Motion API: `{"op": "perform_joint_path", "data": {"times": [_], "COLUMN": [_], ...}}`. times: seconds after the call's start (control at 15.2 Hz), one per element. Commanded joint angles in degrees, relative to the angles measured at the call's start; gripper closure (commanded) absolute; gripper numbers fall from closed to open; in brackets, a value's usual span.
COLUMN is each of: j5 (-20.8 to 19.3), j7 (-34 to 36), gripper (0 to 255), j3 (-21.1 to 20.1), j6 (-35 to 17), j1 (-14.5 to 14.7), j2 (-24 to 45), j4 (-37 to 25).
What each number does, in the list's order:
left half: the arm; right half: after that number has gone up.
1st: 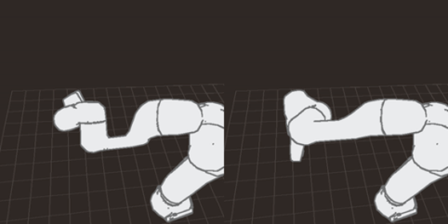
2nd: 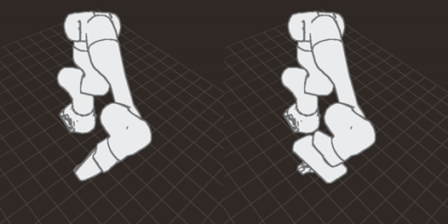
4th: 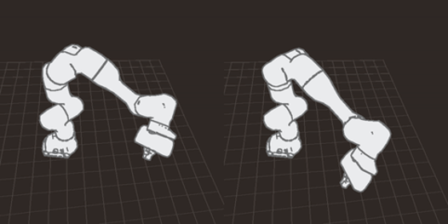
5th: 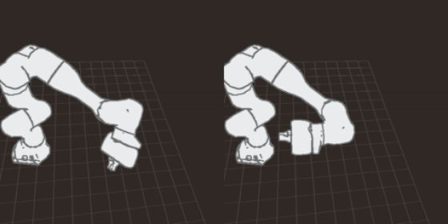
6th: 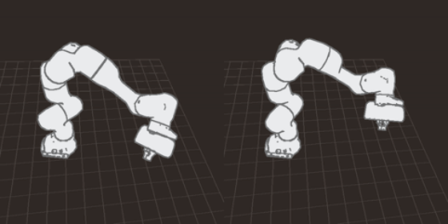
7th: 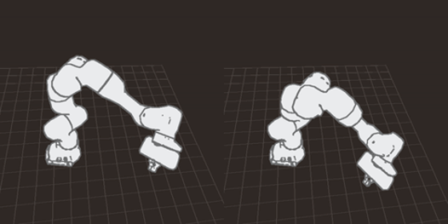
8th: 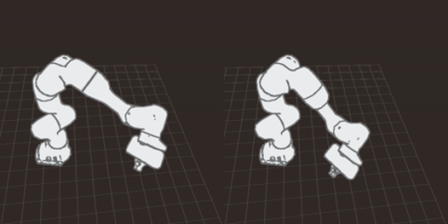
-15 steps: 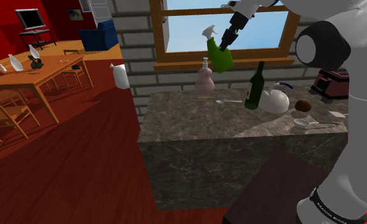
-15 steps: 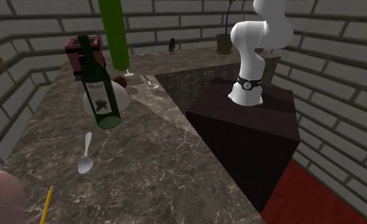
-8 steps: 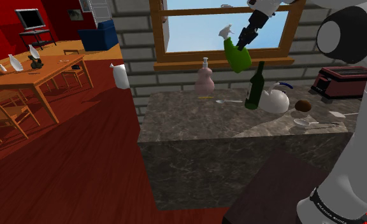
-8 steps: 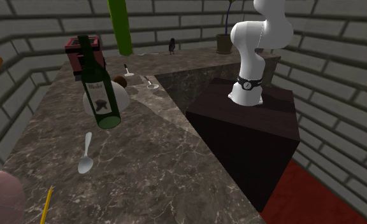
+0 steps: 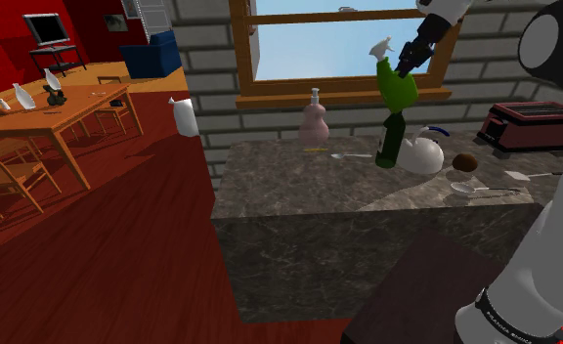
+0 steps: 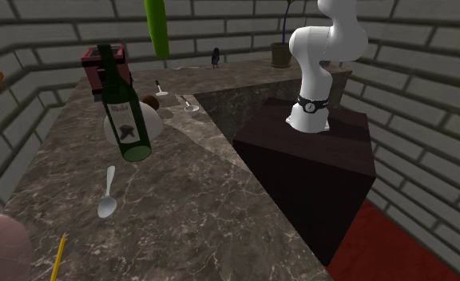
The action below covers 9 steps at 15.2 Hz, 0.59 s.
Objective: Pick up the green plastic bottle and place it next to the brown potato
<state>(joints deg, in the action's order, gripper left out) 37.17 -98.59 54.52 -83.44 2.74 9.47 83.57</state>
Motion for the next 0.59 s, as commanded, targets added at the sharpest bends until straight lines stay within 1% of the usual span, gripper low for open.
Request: {"op": "perform_joint_path", "data": {"times": [0.0,0.33,0.53], "j5": [-0.2,-0.3,0.3], "j7": [-2.6,-8.6,-12.7], "gripper": [255,255,255], "j3": [1.0,3.5,4.8], "j6": [1.3,5.5,8.6], "j1": [-1.8,-6.7,-10.6], "j2": [0.0,0.6,2.2], "j4": [0.2,-0.5,-2.1]}}
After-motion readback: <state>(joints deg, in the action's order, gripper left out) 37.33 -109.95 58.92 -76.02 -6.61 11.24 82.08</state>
